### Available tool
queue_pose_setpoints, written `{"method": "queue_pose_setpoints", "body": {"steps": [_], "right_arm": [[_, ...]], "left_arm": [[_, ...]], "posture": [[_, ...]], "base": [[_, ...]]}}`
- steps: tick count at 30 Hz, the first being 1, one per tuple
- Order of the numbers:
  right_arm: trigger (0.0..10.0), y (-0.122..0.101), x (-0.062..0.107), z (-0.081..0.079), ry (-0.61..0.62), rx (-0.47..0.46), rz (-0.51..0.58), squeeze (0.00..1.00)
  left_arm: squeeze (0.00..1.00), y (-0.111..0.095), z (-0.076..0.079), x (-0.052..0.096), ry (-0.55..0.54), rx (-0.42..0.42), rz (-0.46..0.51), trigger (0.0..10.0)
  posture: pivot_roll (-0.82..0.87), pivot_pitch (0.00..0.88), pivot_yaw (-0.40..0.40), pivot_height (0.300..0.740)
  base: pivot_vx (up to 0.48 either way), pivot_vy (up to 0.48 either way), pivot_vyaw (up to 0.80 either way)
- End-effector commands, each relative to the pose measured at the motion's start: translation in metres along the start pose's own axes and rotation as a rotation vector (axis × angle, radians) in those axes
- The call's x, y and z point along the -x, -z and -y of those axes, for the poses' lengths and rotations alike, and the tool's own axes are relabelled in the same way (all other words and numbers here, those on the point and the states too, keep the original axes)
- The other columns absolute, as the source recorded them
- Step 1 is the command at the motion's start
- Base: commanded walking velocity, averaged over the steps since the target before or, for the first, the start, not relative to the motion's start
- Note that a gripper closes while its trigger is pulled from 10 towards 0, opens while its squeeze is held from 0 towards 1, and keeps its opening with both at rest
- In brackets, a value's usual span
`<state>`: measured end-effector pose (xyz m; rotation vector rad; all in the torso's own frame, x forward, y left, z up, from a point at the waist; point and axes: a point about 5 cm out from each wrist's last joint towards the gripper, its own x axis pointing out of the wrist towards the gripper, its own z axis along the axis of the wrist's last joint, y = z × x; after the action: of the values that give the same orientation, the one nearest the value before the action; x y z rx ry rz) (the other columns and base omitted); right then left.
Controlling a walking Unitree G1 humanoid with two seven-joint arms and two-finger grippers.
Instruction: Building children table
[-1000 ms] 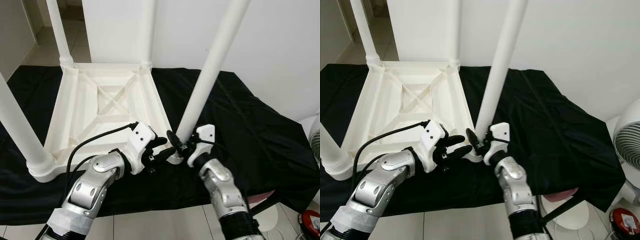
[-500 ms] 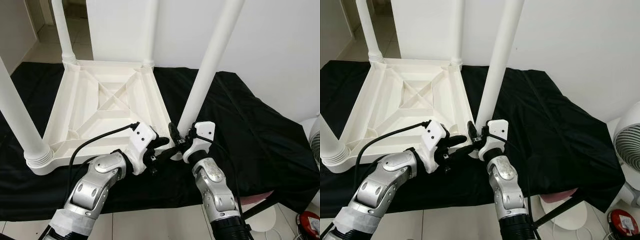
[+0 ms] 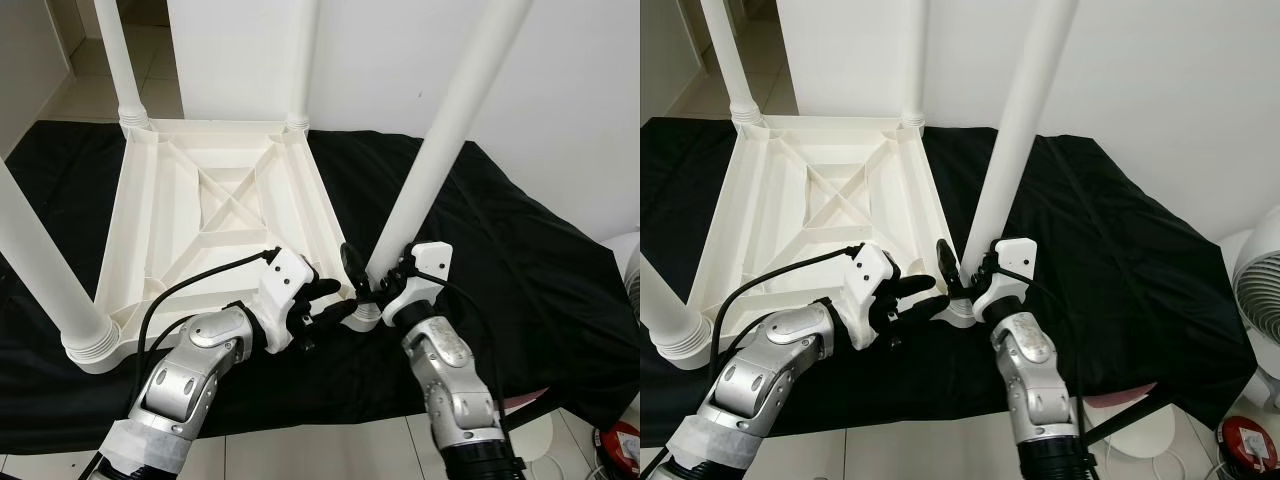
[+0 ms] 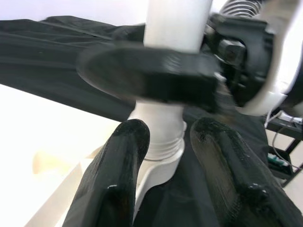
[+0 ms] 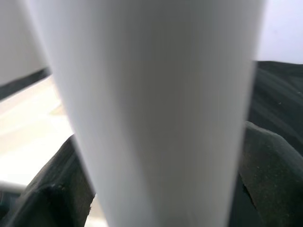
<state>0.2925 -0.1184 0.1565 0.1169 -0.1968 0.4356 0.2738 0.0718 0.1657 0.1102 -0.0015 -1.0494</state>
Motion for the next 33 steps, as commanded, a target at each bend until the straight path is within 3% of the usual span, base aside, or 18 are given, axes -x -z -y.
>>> {"method": "queue_pose_setpoints", "body": {"steps": [1,3,4,8,17,18,20,21,33], "right_arm": [[10.0,0.005,0.005,0.001,-0.047,0.005,-0.035,0.00],[10.0,0.005,0.006,0.005,-0.107,0.031,-0.052,0.00],[10.0,0.006,0.009,0.011,-0.217,0.082,-0.091,0.00],[10.0,0.006,0.010,0.020,-0.347,0.155,-0.153,0.00],[9.8,0.003,0.002,0.040,-0.447,0.222,-0.228,0.00],[4.2,0.004,0.000,0.041,-0.456,0.220,-0.233,0.00],[4.2,0.005,0.000,0.042,-0.461,0.217,-0.236,0.00],[0.0,0.007,-0.002,0.043,-0.467,0.208,-0.243,0.00],[0.0,0.015,-0.002,0.044,-0.480,0.153,-0.252,0.00]], "left_arm": [[0.00,0.000,0.000,-0.002,-0.027,0.005,0.004,10.0],[0.00,0.000,0.000,-0.002,-0.026,0.004,0.003,10.0],[0.00,0.000,0.001,-0.003,-0.021,0.003,0.003,10.0],[0.00,-0.001,0.000,-0.003,-0.014,0.001,0.003,10.0],[0.00,-0.001,0.000,-0.004,-0.010,-0.004,0.001,10.0],[0.00,-0.001,0.001,-0.004,-0.010,-0.004,0.001,10.0],[0.00,-0.001,0.001,-0.004,-0.009,-0.004,0.001,10.0],[0.00,-0.001,0.001,-0.005,-0.008,-0.004,0.001,10.0],[0.00,-0.001,0.000,-0.004,-0.004,-0.008,-0.003,10.0]], "posture": [[0.05,0.025,-0.109,0.740],[0.05,0.021,-0.104,0.740],[0.05,0.020,-0.101,0.740],[0.04,0.016,-0.093,0.740],[0.04,0.008,-0.090,0.740],[0.04,0.006,-0.089,0.740],[0.04,0.006,-0.089,0.740],[0.04,0.005,-0.089,0.740],[0.04,0.007,-0.090,0.740]], "base": [[0.000,0.000,0.00],[0.000,0.000,0.00],[0.000,0.000,0.00],[0.000,0.000,0.00],[0.000,0.000,0.00],[0.000,0.000,0.00],[0.000,0.000,0.00],[0.000,0.000,0.00],[0.000,0.000,0.00]]}}
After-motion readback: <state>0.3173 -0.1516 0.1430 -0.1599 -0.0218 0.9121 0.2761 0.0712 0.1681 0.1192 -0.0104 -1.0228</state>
